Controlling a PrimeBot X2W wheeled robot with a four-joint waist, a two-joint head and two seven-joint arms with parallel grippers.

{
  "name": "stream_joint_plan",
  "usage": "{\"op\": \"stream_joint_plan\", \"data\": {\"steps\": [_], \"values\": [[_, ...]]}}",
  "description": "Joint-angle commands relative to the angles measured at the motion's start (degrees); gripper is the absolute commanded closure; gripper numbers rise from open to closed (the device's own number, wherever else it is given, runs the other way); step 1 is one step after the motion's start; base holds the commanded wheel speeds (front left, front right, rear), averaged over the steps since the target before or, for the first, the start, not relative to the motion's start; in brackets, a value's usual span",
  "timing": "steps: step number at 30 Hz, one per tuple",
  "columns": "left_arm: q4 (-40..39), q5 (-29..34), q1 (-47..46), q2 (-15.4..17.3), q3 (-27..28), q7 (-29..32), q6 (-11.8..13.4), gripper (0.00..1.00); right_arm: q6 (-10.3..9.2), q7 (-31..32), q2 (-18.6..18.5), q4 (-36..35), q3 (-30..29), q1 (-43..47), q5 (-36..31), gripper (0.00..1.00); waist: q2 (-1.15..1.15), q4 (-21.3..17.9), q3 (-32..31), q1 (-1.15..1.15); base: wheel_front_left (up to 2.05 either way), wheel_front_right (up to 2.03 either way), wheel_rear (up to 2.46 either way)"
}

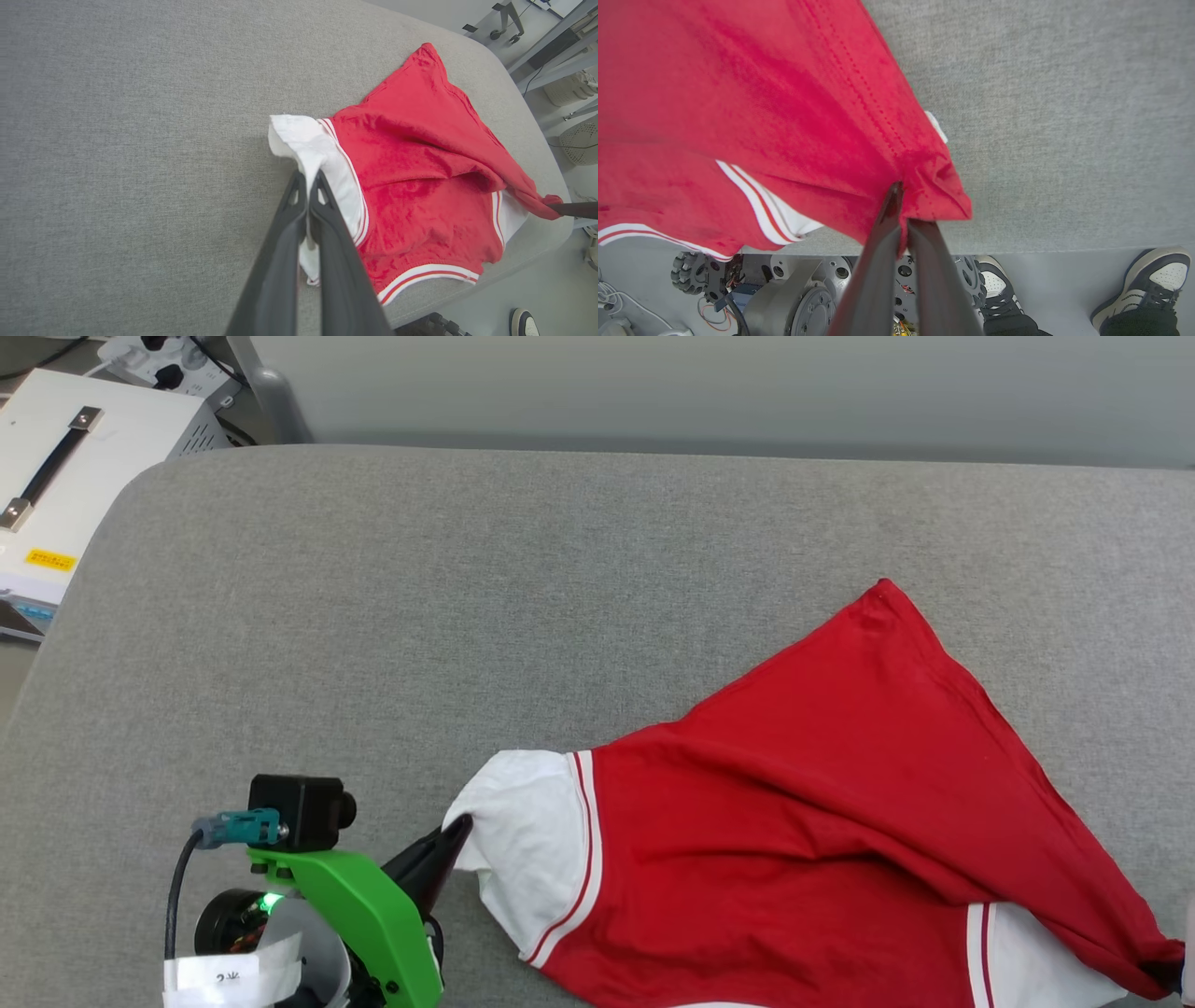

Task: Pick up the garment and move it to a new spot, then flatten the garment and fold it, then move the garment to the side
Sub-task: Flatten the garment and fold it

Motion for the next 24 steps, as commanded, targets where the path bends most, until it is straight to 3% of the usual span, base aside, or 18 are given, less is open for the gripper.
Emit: {"op": "stream_joint_plan", "data": {"steps": [1, 2, 3, 4, 18, 24], "values": [[0.4, -0.2, 0.5, -0.1, 0.3, -0.5, -0.4, 1.0, -0.04, -0.2, 0.1, 0.1, 0.2, 0.8, 0.3, 1.0, 0.0, 0.1, -0.1, 0.01, 0.0, 0.0, 0.0], [0.6, -0.2, 0.3, -0.1, 0.3, -0.5, -0.5, 1.0, -0.04, -0.2, -0.1, 0.0, 0.3, 0.7, 0.4, 1.0, 0.0, 0.2, -0.1, 0.01, 0.0, 0.0, 0.0], [0.6, -0.2, 0.2, -0.1, 0.3, -0.6, -0.5, 1.0, -0.04, -0.6, -0.4, -0.2, 0.4, 0.5, 0.3, 0.74, 0.0, 0.2, -0.1, 0.01, 0.0, 0.0, 0.0], [0.5, -0.1, 0.1, -0.1, 0.2, -0.5, -0.6, 1.0, -0.04, -0.9, -0.8, -0.4, 0.4, 0.3, 0.1, 0.0, 0.0, 0.3, -0.1, 0.01, 0.0, 0.0, 0.0], [-2.4, 2.4, -2.4, 0.9, -0.9, 0.5, -0.5, 1.0, -0.04, 2.6, -3.1, -8.6, 5.4, -14.9, 3.3, 0.0, 0.0, 4.3, 4.9, 0.01, 0.0, 0.0, 0.0], [-3.4, 3.3, -4.2, 0.5, -2.3, 0.9, -1.7, 1.0, -0.04, 3.8, -3.1, -5.8, 9.0, -25.1, 0.7, 0.0, 0.0, 8.0, 8.4, 0.01, 0.0, 0.0, 0.0]]}}
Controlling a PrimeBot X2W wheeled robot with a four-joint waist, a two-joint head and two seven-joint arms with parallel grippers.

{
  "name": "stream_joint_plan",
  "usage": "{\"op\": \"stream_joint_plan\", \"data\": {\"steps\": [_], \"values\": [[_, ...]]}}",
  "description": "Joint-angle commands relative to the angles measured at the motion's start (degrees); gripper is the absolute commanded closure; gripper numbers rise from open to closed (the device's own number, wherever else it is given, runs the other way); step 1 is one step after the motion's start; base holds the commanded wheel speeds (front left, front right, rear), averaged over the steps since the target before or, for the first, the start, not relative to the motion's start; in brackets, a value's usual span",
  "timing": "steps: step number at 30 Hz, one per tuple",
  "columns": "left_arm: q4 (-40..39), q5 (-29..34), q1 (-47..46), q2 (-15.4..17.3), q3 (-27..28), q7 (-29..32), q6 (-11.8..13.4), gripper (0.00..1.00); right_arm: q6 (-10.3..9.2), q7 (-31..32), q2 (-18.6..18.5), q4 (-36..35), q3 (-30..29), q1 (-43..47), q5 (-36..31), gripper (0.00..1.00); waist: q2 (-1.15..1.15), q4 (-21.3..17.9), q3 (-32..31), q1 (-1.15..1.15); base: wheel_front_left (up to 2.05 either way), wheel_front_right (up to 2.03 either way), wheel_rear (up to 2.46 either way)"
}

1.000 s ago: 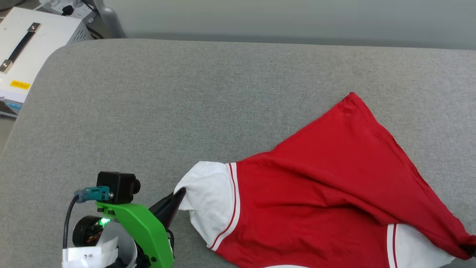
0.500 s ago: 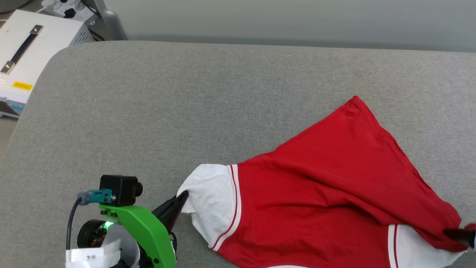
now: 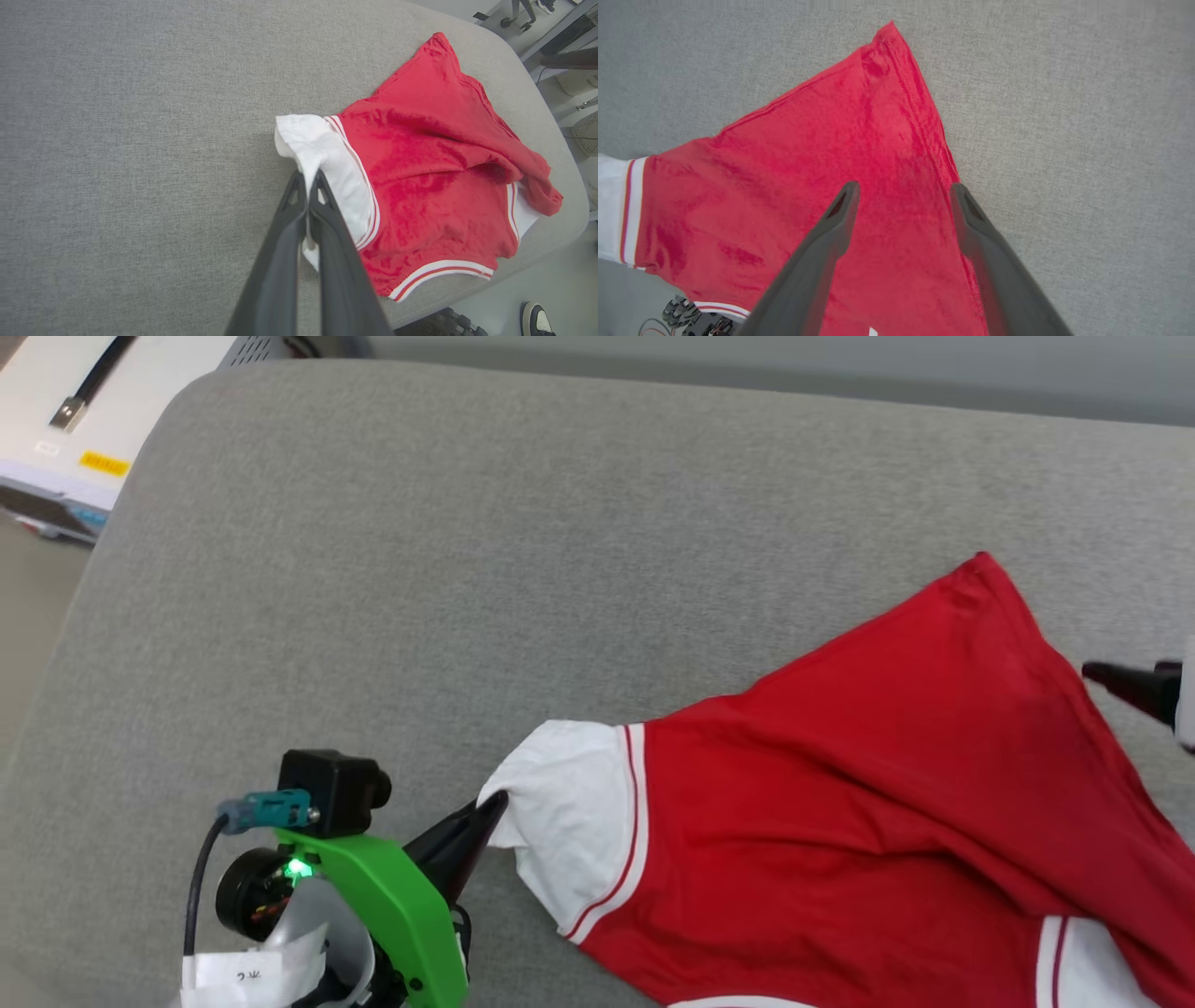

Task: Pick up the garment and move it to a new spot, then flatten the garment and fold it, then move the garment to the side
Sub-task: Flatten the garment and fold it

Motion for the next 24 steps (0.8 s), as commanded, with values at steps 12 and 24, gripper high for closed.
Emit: {"op": "stream_joint_plan", "data": {"steps": [12, 24], "values": [[0.0, 2.9, -4.3, -1.9, -2.4, -0.9, -2.9, 1.0, -0.03, -0.1, -4.0, 11.7, 4.4, -12.2, -5.8, 0.0, 0.0, 9.6, 9.3, 0.0, 0.0, 0.0, 0.0], [1.4, 3.0, -5.8, -3.2, -4.3, -1.5, -5.4, 1.0, -0.03, -1.8, -6.5, 18.5, 8.1, -13.9, -8.0, 0.0, 0.0, 12.2, 11.2, 0.0, 0.0, 0.0, 0.0]]}}
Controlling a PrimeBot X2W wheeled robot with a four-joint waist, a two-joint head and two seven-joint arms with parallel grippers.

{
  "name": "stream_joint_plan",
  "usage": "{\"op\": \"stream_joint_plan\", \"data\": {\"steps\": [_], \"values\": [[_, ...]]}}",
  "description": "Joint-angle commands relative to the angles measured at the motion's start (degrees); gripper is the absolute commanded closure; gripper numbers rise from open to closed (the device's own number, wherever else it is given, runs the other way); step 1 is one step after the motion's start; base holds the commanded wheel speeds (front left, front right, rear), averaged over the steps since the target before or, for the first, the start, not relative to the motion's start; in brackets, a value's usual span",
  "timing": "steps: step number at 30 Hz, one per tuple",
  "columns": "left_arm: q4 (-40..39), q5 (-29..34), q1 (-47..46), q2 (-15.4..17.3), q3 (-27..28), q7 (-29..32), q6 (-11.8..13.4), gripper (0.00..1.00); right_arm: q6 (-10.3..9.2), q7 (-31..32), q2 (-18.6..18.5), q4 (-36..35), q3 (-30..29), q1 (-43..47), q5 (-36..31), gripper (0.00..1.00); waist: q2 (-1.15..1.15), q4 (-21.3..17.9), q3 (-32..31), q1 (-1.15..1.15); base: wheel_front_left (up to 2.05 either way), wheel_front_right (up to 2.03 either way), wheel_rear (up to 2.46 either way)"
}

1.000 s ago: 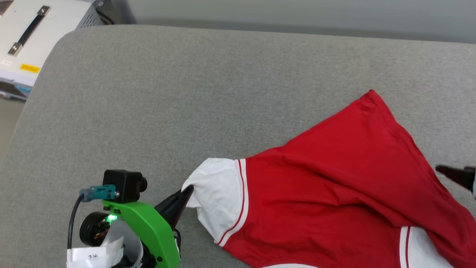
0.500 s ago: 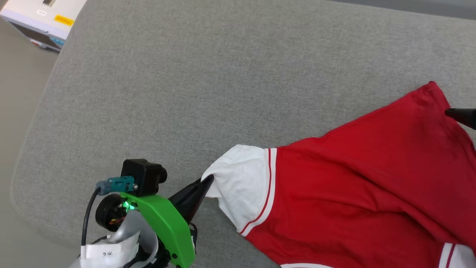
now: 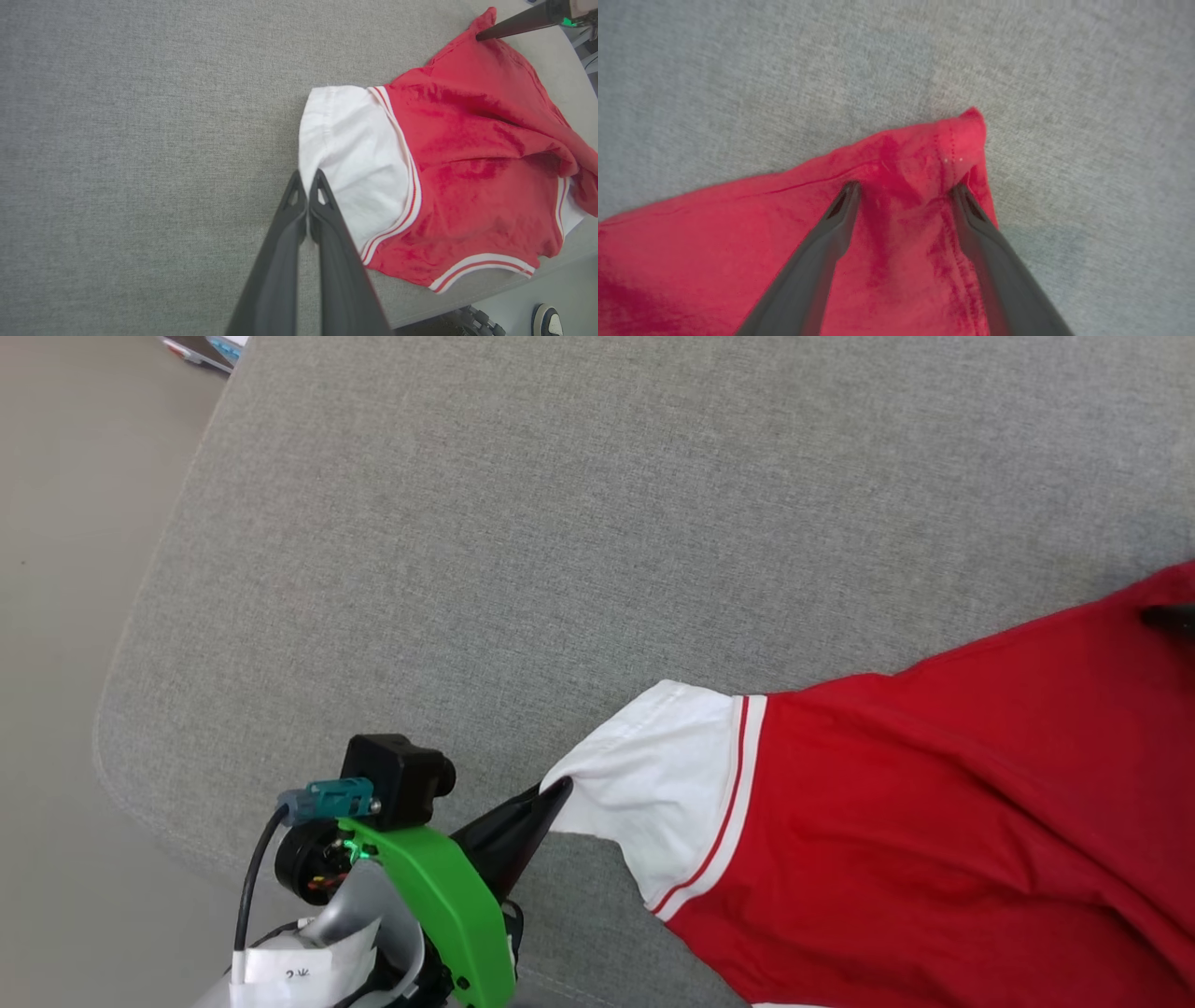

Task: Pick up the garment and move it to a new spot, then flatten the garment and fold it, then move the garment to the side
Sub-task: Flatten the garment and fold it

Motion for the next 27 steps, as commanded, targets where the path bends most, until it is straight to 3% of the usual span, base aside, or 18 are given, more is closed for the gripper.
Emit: {"op": "stream_joint_plan", "data": {"steps": [1, 7, 9, 10, 16, 27], "values": [[0.2, 0.3, -1.3, -0.5, 0.0, -0.6, -0.5, 1.0, -0.03, 0.3, -0.5, 0.9, 0.8, -0.1, -0.6, 0.0, 0.0, 0.6, 0.8, 0.0, 0.0, 0.0, 0.0], [1.2, 0.1, -1.8, -0.8, -0.1, -1.1, -1.1, 1.0, -0.03, 0.9, -1.3, 2.6, 2.0, 1.4, -0.3, 0.0, 0.0, 1.1, 1.6, 0.0, 0.0, 0.0, 0.0], [1.4, 0.1, -2.0, -0.9, 0.1, -1.3, -1.2, 1.0, -0.03, 1.2, -1.4, 3.0, 2.1, 2.0, -0.1, 0.8, 0.0, 1.2, 1.6, 0.0, 0.0, 0.0, 0.0], [1.6, 0.0, -2.0, -0.9, 0.1, -1.4, -1.3, 1.0, -0.03, 1.2, -1.5, 3.0, 2.1, 2.3, 0.0, 1.0, 0.0, 1.2, 1.6, 0.0, 0.0, 0.0, 0.0], [2.3, 0.0, -2.1, -0.7, 0.5, -1.9, -1.2, 1.0, -0.03, -0.9, -1.0, 3.1, 1.6, 2.7, 0.8, 1.0, 0.0, 0.8, 0.7, 0.0, 0.0, 0.0, 0.0], [1.1, 1.2, -2.7, 0.4, 2.5, -3.3, 0.1, 1.0, -0.03, -11.6, 0.8, 5.1, -1.1, 1.3, 3.0, 1.0, 0.0, -2.7, -5.6, 0.0, 0.0, 0.0, 0.0]]}}
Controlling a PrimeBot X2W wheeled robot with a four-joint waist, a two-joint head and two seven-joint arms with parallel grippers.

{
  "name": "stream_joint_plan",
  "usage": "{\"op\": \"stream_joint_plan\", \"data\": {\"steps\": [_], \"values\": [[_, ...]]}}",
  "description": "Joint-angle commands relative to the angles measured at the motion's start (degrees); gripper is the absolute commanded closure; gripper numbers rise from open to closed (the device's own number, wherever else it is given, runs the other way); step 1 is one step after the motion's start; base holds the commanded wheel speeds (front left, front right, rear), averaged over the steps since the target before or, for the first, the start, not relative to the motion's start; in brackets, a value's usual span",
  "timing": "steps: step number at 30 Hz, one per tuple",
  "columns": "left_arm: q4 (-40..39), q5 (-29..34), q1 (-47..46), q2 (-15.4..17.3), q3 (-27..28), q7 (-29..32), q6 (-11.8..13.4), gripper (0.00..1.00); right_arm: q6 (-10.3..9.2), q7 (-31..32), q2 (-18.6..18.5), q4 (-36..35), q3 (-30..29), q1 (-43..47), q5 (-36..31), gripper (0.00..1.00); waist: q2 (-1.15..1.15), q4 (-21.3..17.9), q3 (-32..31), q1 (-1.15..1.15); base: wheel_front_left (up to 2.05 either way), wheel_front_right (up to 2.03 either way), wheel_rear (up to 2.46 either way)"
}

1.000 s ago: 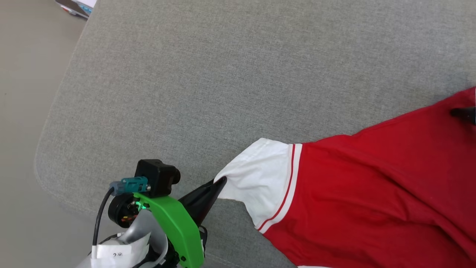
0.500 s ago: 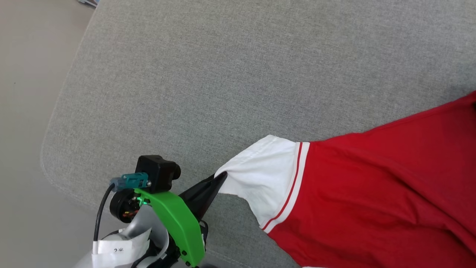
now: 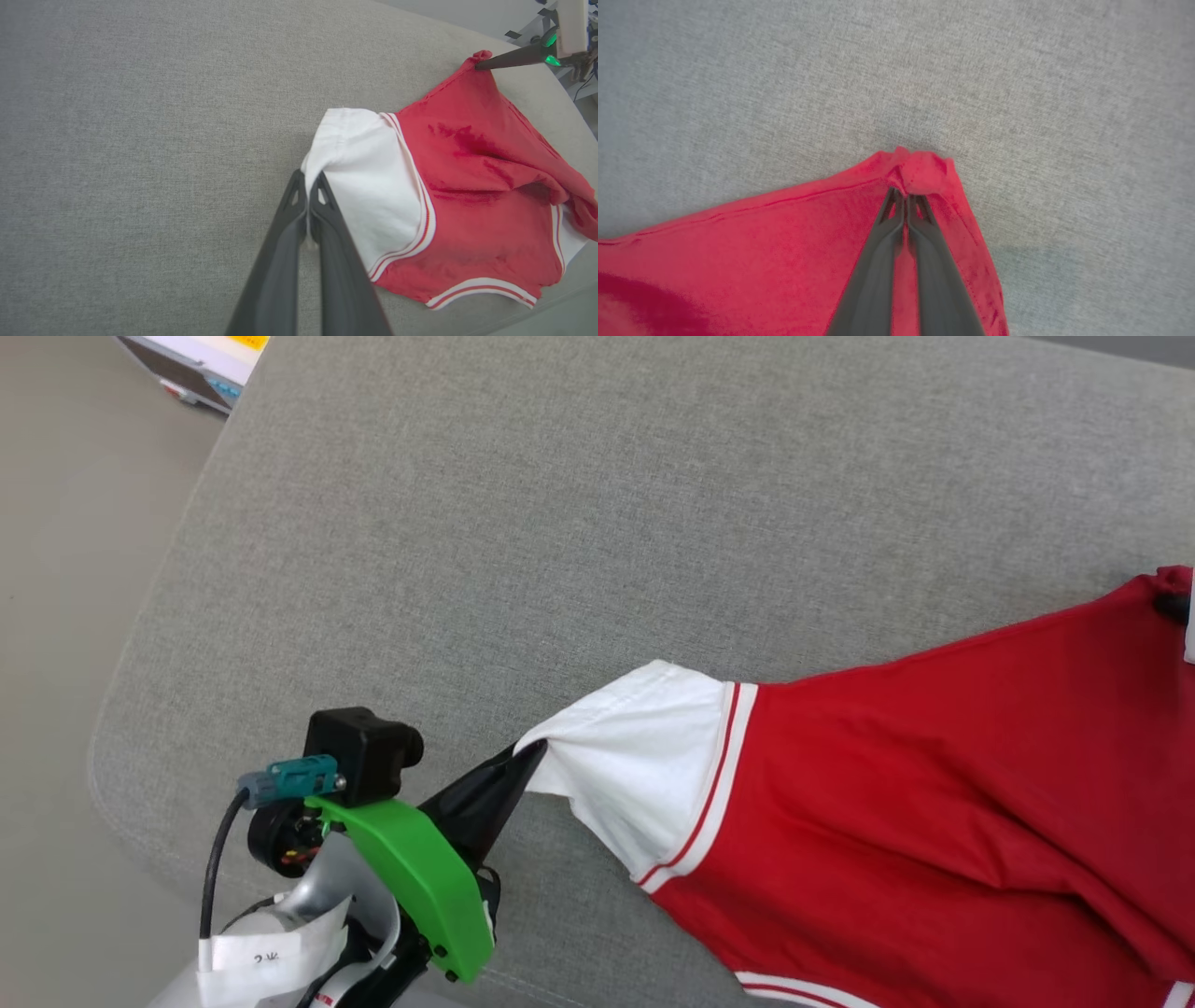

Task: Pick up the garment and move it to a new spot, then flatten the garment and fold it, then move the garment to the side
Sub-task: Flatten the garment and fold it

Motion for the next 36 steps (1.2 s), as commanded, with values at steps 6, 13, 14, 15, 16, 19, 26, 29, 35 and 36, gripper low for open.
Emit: {"op": "stream_joint_plan", "data": {"steps": [6, 13, 14, 15, 16, 19, 26, 29, 35, 36], "values": [[-1.4, 2.2, -2.1, 1.9, 2.0, -0.6, 1.6, 1.0, -0.04, -3.7, -0.3, 0.2, -1.5, 1.6, 3.1, 1.0, 0.0, -4.4, -6.6, 0.0, 0.0, 0.0, 0.0], [-3.2, 3.0, -4.7, 2.6, 4.1, -0.3, 3.0, 1.0, -0.04, -6.4, -0.5, -3.5, -3.7, 3.2, 5.0, 1.0, 0.0, -7.9, -10.9, 0.0, 0.0, 0.0, 0.0], [-3.5, 3.1, -5.2, 2.8, 4.5, -0.3, 3.2, 1.0, -0.04, -6.7, -0.3, -4.1, -3.9, 3.4, 5.3, 1.0, 0.0, -8.4, -11.5, 0.0, 0.0, 0.0, 0.0], [-3.9, 3.4, -5.8, 3.0, 4.9, -0.5, 3.3, 1.0, -0.04, -6.9, -0.2, -4.8, -4.2, 3.7, 5.6, 1.0, 0.0, -8.9, -12.1, 0.0, 0.0, 0.0, 0.0], [-4.2, 3.6, -6.4, 3.1, 5.3, -0.7, 3.2, 1.0, -0.04, -7.0, -0.2, -5.6, -4.4, 3.9, 5.9, 1.0, 0.0, -9.3, -12.5, 0.0, 0.0, 0.0, 0.0], [-4.9, 3.7, -8.3, 2.7, 6.8, -1.6, 3.7, 1.0, -0.04, -7.6, -0.1, -8.6, -5.1, 4.7, 6.8, 1.0, 0.0, -10.9, -13.7, 0.0, 0.0, 0.0, 0.0], [-4.7, 4.9, -12.6, 2.3, 9.5, -2.7, 5.2, 1.0, -0.04, -8.7, 0.7, -15.5, -6.1, 6.5, 7.9, 1.0, 0.0, -14.4, -16.0, 0.0, 0.0, 0.0, 0.0], [-4.6, 6.2, -14.8, 2.8, 10.7, -2.8, 6.2, 1.0, -0.04, -9.0, 1.0, -18.6, -6.4, 6.9, 8.4, 1.0, 0.0, -15.7, -16.7, 0.0, 0.0, 0.0, 0.0], [-5.6, 8.2, -19.3, 2.5, 13.6, -5.4, 7.2, 1.0, -0.04, -10.1, 1.7, -24.3, -7.0, 6.2, 9.0, 1.0, 0.0, -17.9, -17.2, 0.0, 0.0, 0.0, 0.0], [-5.7, 8.5, -19.8, 2.4, 13.9, -6.0, 7.3, 1.0, -0.04, -10.3, 1.9, -25.0, -7.2, 5.9, 9.1, 1.0, 0.0, -18.1, -17.2, 0.0, 0.0, 0.0, 0.0]]}}
